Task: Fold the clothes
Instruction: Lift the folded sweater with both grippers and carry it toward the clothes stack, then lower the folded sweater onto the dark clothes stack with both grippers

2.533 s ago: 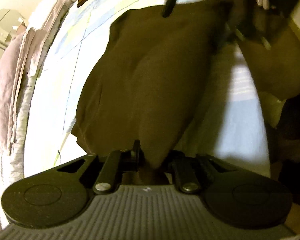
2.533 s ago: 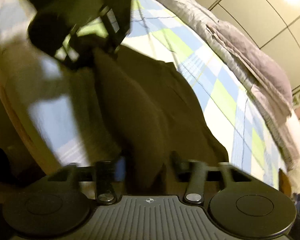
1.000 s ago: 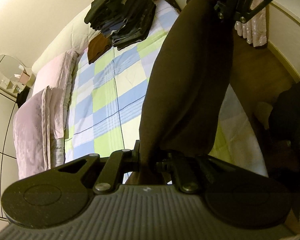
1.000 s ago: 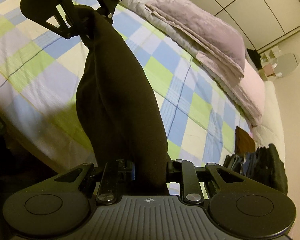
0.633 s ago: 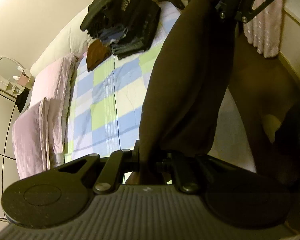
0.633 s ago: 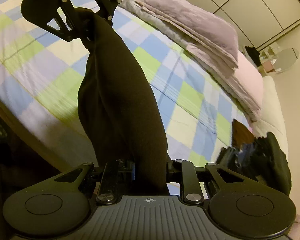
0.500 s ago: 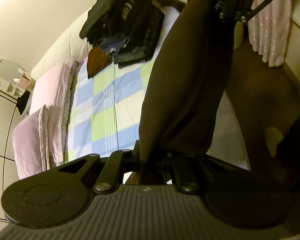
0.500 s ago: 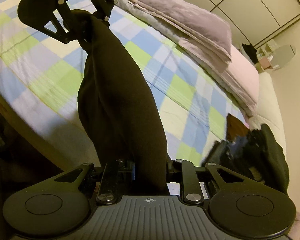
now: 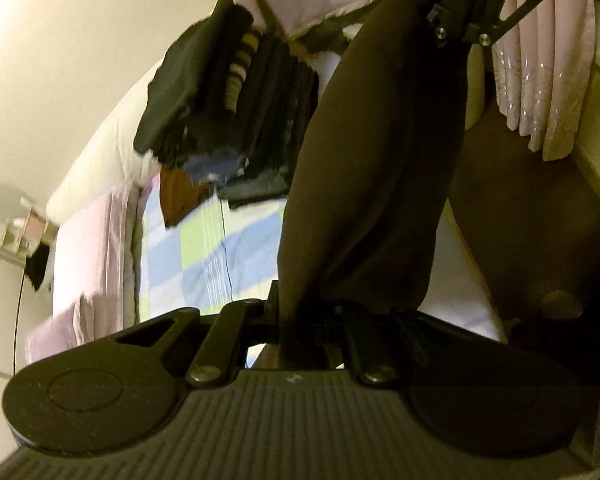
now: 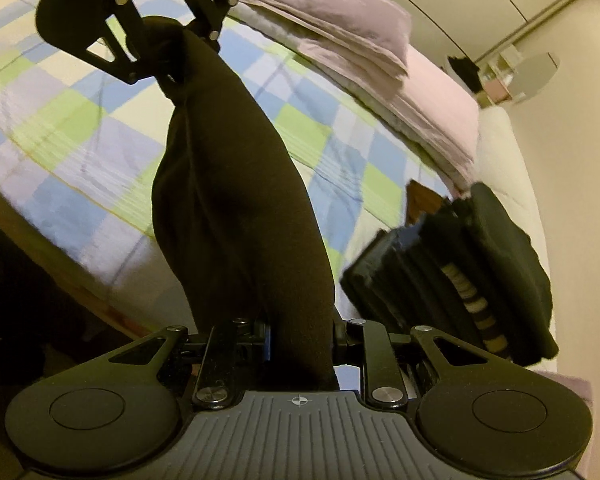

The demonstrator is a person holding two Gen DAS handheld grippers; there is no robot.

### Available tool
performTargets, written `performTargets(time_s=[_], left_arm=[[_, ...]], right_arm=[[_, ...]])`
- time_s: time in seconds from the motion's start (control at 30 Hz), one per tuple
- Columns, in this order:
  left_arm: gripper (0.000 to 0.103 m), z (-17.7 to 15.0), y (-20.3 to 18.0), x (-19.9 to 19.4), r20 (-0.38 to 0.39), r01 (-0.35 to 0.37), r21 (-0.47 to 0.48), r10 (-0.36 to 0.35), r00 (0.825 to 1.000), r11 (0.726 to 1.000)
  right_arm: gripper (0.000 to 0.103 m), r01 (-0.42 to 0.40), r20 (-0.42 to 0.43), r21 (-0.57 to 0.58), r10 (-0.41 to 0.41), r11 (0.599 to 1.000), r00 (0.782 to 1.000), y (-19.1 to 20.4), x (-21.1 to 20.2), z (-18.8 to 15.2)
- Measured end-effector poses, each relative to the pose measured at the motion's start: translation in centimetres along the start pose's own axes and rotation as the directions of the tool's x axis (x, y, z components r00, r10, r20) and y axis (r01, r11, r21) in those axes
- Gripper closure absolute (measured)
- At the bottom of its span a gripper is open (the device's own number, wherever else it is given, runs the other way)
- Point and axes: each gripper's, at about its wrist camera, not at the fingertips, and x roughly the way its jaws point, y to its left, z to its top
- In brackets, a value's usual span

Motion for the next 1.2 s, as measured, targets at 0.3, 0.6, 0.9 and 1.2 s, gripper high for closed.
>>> performTargets(time_s=[0.3,0.6,0.9,1.2], left_arm=[[0.094,6.7,7.8,3.2,0.202,0.025,0.054,-0.035,0.979,0.998],[0.094,14.7,16.8,2.3,0.426,-0.089,0.126,0.027,0.904,0.988],[0.094,20.6,25.3,2.1,0.496,-0.242,0.051,0.186,0.848,0.969],[0.094,25.2,30.7,8.0,0.348,-0.344,-0.078,0.349,0.870,0.936]], right_arm=[[0.081,0.109,-0.076,0.052,-0.105,0.993,0.992,-9.3,-1.9,-1.0],[0.081,0.342,-0.120,0.065,-0.333,0.937,0.935,-20.2,-8.1,-0.3],[0.081,0.481,-0.039,0.025,-0.480,0.877,0.877,-30.6,-12.0,1.1],[0.081,0.421,0.157,-0.064,-0.407,0.905,0.900,-42.8,-7.7,0.8]])
